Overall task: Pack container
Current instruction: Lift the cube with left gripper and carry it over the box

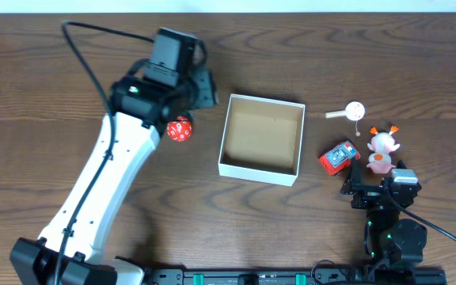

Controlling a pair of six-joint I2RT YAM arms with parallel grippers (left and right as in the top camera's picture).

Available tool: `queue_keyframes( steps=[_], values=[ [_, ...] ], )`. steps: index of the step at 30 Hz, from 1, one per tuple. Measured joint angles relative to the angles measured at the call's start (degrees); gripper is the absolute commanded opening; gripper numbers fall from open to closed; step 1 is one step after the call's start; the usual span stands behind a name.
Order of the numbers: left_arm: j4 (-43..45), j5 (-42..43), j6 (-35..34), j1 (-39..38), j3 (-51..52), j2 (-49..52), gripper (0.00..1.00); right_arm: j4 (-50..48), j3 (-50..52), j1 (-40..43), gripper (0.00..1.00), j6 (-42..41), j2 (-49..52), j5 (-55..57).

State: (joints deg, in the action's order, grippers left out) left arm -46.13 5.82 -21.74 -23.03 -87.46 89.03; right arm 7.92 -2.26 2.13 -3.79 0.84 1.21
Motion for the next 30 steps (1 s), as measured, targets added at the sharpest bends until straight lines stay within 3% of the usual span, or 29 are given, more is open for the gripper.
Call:
queue_keyframes(
  steps=[7,12,30],
  values=[
    [2.8,0.0,11.3,-6.6,0.0,1.5,0.5,0.0,0.0,0.0,0.99,0.0,0.0,0.0],
    [3.1,0.0,15.7,-8.0,0.0,5.4,0.49,0.0,0.0,0.0,0.99,0.0,0.0,0.0],
    [3.3,0.0,17.7,-11.6,0.0,17.2,0.49,0.0,0.0,0.0,0.99,0.0,0.0,0.0]
  ],
)
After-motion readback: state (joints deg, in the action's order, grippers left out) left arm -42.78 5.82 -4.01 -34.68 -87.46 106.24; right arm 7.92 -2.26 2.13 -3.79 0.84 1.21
